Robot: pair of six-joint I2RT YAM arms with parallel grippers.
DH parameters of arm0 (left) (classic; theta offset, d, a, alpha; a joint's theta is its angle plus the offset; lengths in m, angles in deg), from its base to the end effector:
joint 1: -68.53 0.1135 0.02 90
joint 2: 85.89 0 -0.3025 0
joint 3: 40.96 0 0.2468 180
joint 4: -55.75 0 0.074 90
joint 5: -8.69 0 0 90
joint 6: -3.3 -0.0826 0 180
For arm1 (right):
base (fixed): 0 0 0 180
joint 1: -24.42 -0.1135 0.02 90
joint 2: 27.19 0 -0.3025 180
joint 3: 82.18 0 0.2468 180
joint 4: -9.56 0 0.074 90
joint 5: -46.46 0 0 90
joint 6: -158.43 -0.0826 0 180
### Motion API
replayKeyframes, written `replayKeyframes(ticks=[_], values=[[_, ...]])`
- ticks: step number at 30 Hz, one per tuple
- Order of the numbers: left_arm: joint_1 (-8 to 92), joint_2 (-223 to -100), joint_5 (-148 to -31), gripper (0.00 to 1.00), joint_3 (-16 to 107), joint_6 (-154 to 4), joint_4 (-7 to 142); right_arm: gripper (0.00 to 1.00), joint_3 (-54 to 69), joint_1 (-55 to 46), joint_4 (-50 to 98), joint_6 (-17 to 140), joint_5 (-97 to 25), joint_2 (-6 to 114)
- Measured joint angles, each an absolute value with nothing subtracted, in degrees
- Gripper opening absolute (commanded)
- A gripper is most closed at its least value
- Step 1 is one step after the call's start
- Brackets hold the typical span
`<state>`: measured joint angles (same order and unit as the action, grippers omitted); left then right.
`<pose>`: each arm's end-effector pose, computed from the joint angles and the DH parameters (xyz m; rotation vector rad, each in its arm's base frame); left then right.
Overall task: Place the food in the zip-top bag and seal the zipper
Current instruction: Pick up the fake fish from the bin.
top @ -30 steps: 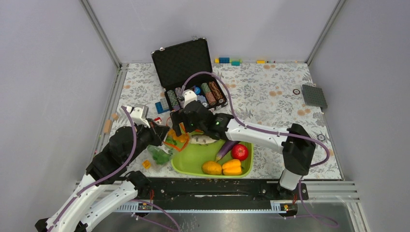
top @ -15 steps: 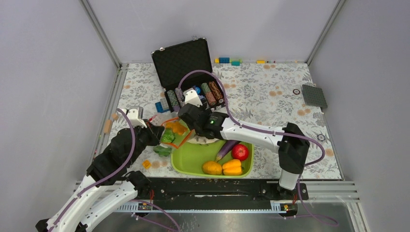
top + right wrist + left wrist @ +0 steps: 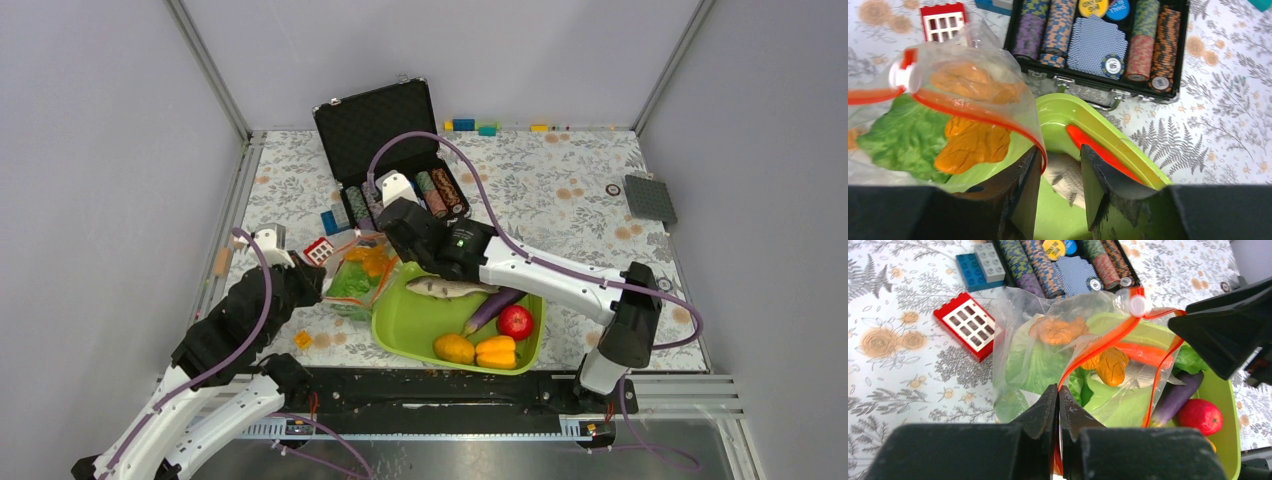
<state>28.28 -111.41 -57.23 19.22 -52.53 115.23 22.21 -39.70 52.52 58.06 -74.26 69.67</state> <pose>0.0871 -0.0296 0.3215 -0.1638 1.9821 -0.4271 0.2208 0.3585 0.3621 -0.6766 1.9863 0.1943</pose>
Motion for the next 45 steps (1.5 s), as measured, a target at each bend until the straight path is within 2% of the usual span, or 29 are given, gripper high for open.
replayKeyframes(ticks=[1, 3, 5, 9, 10, 16, 20, 24, 29, 33, 39, 45], values=[[28.3, -111.1, -56.8, 0.06, 19.2, -52.2, 116.0, 0.45, 22.3, -39.7, 52.5, 58.3, -73.3, 69.5], [28.3, -110.8, -56.5, 0.06, 19.2, -51.7, 117.2, 0.59, 22.4, -39.7, 52.3, 58.9, -71.2, 68.9], [28.3, -110.6, -56.4, 0.06, 19.2, -51.4, 117.6, 0.67, 22.0, -39.7, 51.6, 59.5, -68.1, 67.9], [28.3, -110.6, -56.5, 0.06, 19.2, -51.0, 117.8, 0.96, 17.7, -39.3, 47.9, 60.4, -59.9, 62.3], [28.3, -110.6, -56.5, 0.07, 19.2, -51.0, 117.8, 0.99, 15.6, -39.2, 46.8, 60.8, -57.6, 60.1], [28.3, -110.4, -56.5, 0.07, 19.2, -51.0, 117.7, 1.0, 0.1, -37.4, 38.7, 64.5, -50.7, 46.6], [28.3, -109.2, -56.5, 0.07, 18.5, -50.8, 117.3, 0.99, -7.0, -32.0, 36.3, 68.1, -43.1, 45.0], [28.3, -108.4, -56.5, 0.07, 18.0, -50.8, 116.7, 0.99, -10.5, -27.3, 36.7, 74.8, -36.4, 49.6], [28.3, -108.0, -56.9, 0.07, 17.2, -50.8, 115.9, 0.99, -9.8, -27.0, 38.9, 85.6, -31.0, 58.2], [28.3, -108.0, -57.2, 0.06, 16.6, -50.8, 115.1, 0.95, -8.8, -27.0, 39.0, 92.0, -28.8, 64.2], [28.3, -108.1, -57.3, 0.06, 16.6, -50.8, 114.8, 0.89, -6.1, -27.0, 38.3, 95.9, -27.4, 71.1], [28.3, -108.1, -57.4, 0.06, 16.6, -50.8, 114.7, 0.86, -5.2, -27.0, 37.2, 97.0, -27.7, 72.9]])
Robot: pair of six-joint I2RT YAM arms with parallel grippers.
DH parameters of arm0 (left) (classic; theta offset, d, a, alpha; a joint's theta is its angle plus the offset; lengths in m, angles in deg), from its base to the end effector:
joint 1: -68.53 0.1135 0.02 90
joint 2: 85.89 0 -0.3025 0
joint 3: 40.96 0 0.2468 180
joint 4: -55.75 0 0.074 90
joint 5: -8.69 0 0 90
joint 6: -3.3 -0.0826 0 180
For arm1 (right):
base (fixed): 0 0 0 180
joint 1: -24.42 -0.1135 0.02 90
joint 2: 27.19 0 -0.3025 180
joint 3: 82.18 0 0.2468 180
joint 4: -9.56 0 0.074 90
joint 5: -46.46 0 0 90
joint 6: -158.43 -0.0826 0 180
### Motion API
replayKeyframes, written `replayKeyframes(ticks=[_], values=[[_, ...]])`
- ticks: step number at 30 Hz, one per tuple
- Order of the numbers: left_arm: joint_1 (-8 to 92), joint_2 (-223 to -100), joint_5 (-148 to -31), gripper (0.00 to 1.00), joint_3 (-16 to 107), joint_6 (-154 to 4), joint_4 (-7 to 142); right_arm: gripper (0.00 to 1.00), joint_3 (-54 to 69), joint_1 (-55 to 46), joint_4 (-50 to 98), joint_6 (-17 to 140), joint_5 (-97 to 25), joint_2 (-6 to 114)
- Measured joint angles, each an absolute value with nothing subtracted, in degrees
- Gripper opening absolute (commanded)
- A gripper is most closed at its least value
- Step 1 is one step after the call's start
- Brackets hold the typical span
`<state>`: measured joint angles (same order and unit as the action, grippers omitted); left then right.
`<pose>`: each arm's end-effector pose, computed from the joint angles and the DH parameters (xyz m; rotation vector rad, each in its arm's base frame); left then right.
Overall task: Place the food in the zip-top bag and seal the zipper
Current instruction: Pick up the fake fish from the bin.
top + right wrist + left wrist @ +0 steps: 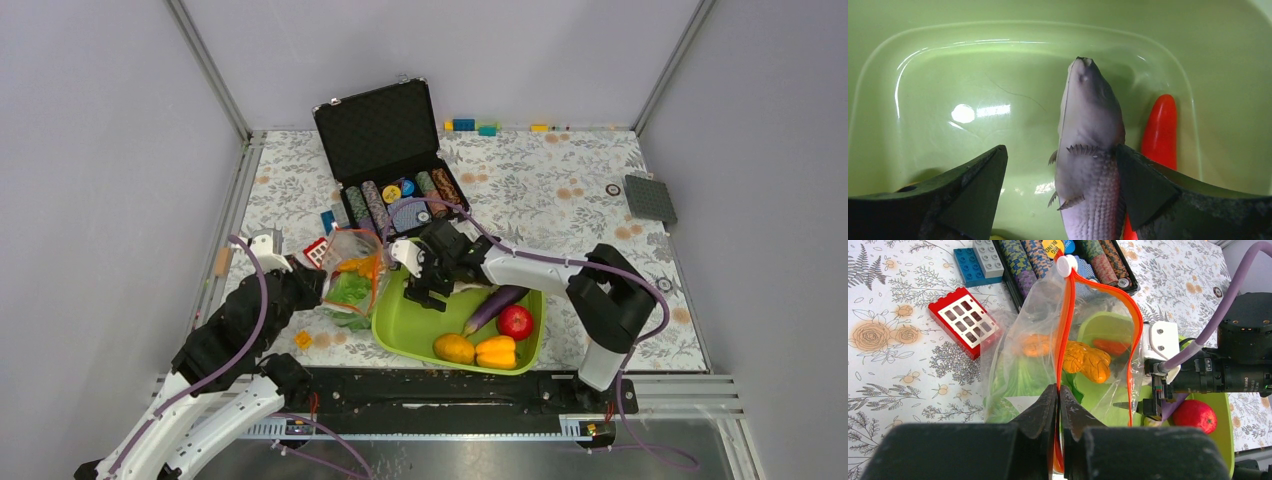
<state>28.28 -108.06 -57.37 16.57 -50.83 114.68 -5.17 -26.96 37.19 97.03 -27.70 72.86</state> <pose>0.0813 -0.0249 0.3107 -0.1964 1.9637 -0.4627 0.2303 0.3244 0.1961 -1.6845 1.8167 0.5121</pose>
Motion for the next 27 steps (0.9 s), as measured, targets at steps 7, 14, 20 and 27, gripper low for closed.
replayKeyframes(ticks=[7, 14, 20, 27], values=[[28.3, -108.2, -57.7, 0.05, 16.5, -50.9, 113.8, 0.79, -4.8, -27.4, 36.2, 98.2, -33.4, 75.8], [28.3, -108.9, -58.0, 0.04, 16.4, -50.9, 113.4, 0.57, -4.8, -28.6, 36.3, 98.5, -36.7, 76.6], [28.3, -109.0, -58.5, 0.04, 16.4, -50.9, 113.2, 0.54, -5.6, -28.7, 38.1, 97.3, -36.7, 73.0], [28.3, -109.0, -59.2, 0.04, 15.9, -50.9, 112.5, 0.51, -11.5, -28.8, 37.7, 94.5, -36.4, 56.7]])
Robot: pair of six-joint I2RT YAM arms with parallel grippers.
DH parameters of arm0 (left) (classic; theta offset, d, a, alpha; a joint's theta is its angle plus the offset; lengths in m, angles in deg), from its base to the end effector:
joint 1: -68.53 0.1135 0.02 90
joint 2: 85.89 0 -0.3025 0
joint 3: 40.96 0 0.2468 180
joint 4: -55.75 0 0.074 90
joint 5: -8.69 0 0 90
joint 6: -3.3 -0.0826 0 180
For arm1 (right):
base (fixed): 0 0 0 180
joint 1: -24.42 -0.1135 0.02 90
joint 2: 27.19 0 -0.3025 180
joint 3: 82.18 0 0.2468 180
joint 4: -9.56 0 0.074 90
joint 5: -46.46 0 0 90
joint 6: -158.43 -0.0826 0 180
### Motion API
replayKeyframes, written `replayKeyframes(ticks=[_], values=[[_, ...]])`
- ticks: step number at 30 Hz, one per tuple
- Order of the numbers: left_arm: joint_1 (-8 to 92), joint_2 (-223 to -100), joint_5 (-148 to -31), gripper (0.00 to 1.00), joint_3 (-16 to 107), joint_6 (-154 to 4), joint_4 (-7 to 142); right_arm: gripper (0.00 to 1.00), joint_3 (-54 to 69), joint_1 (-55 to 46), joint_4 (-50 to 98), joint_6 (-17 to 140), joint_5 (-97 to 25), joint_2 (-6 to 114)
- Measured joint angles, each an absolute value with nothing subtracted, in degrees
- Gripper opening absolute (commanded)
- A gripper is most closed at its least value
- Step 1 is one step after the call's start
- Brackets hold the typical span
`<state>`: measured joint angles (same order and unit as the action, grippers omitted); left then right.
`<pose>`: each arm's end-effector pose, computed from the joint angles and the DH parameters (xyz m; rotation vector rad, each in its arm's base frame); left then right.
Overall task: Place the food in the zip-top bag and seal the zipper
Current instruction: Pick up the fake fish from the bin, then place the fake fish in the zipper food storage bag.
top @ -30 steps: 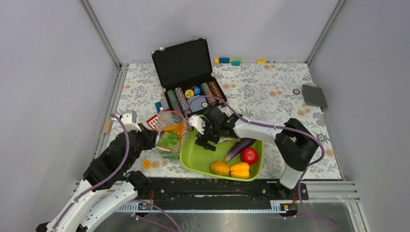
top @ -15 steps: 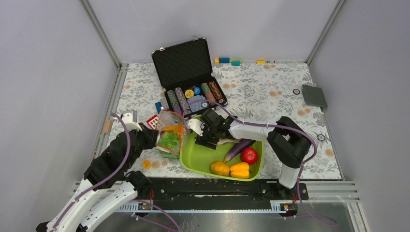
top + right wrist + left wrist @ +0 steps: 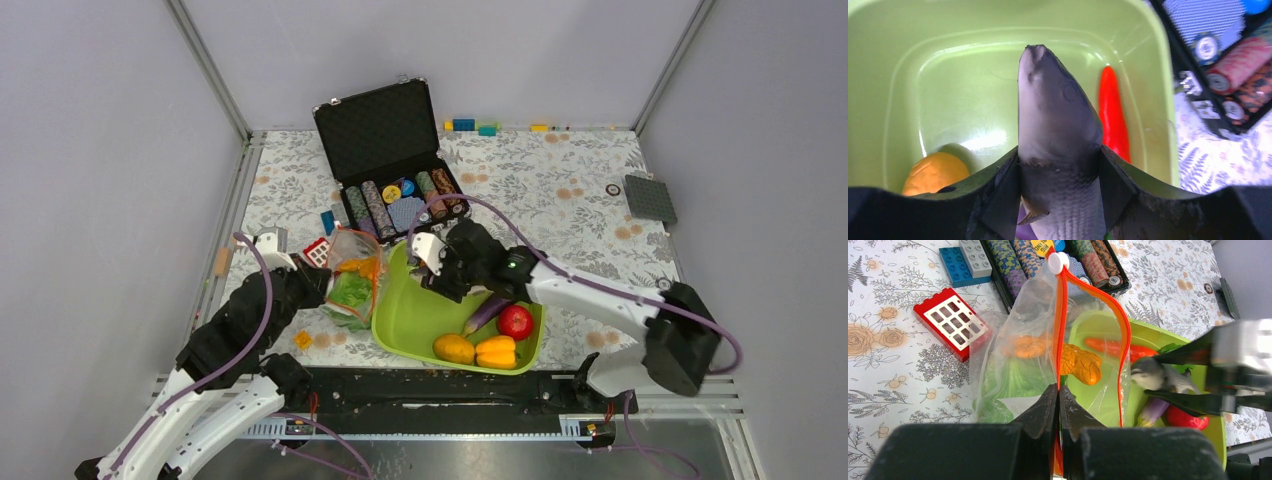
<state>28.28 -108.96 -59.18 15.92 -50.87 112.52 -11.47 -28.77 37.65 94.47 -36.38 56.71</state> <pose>0.0852 -0.0314 0.3107 -0.1779 1.9654 -0.4974 0.1987 0.2827 0.2551 -1.5261 1.7410 0.3867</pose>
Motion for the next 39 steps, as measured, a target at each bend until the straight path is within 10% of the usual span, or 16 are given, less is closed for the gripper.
replayKeyframes(ticks=[13, 39], values=[[28.3, -108.8, -60.7, 0.04, 15.6, -50.8, 112.1, 0.37, -14.6, -28.9, 18.0, 80.6, -23.2, 37.7], [28.3, -109.3, -63.6, 0.04, 15.1, -49.8, 110.4, 0.4, -0.9, -30.5, -39.1, 37.4, -9.7, 74.6]])
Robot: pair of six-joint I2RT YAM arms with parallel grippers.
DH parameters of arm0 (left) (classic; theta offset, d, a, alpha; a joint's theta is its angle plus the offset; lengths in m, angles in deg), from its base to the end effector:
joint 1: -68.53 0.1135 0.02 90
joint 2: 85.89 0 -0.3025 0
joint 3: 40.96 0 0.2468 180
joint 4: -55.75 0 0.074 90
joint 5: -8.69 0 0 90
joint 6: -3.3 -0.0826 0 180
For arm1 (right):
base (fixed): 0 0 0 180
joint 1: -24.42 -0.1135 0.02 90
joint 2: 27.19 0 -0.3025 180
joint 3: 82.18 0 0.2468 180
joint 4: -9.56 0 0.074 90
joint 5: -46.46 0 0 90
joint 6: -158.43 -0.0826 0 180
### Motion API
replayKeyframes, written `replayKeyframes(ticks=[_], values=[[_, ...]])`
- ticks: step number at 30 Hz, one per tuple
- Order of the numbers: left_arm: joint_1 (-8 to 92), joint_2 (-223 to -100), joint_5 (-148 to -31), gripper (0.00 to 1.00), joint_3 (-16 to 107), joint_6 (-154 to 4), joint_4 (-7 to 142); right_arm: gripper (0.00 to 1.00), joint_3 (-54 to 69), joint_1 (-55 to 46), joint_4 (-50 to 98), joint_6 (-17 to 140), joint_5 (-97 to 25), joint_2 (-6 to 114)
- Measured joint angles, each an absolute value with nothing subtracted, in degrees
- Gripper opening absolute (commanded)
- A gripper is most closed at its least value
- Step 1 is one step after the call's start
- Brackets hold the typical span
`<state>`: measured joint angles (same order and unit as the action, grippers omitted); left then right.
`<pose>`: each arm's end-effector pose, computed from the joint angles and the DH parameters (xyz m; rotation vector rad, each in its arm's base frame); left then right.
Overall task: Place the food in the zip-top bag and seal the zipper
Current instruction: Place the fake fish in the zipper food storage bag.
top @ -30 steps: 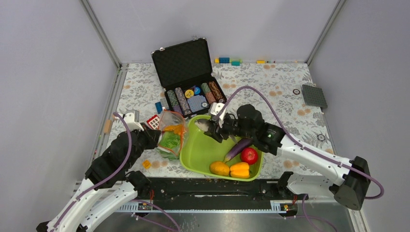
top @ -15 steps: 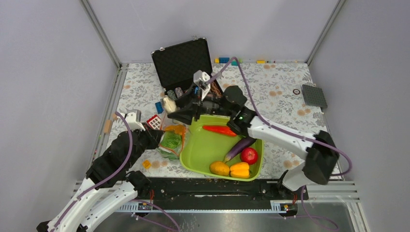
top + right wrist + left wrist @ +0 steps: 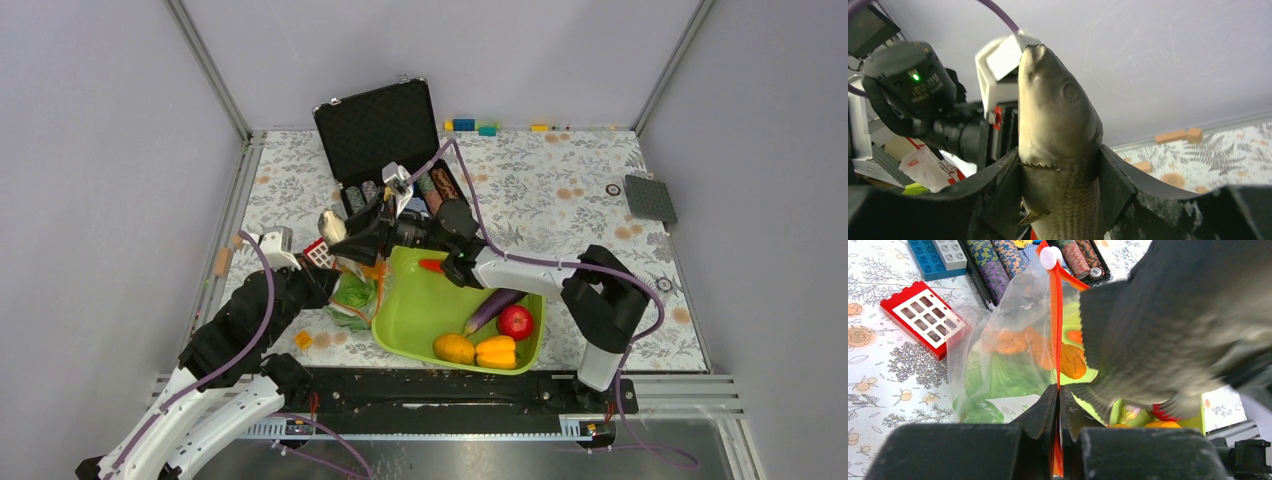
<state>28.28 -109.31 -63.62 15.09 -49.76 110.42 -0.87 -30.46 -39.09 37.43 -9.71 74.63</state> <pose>0.0863 -0.0402 0.3095 -0.1498 1.9771 -0.5893 0.2149 0.3854 0.3904 -0.8370 1.0391 1.6176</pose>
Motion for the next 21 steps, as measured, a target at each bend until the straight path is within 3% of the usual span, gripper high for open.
replayKeyframes(ticks=[5, 7, 9, 21], values=[[28.3, -109.3, -63.6, 0.04, 15.1, -48.8, 110.4, 0.42, -7.1, -31.3, -41.2, 37.9, -12.9, 74.7], [28.3, -109.3, -63.6, 0.04, 15.1, -48.6, 110.4, 0.49, -9.8, -32.1, -41.1, 38.6, -14.8, 74.5], [28.3, -109.3, -63.6, 0.03, 15.1, -48.3, 110.4, 0.49, -12.1, -33.1, -40.8, 39.3, -17.4, 74.0], [28.3, -110.2, -65.2, 0.02, 15.0, -47.4, 110.4, 0.59, -15.0, -38.8, -27.3, 40.7, -41.8, 68.1]])
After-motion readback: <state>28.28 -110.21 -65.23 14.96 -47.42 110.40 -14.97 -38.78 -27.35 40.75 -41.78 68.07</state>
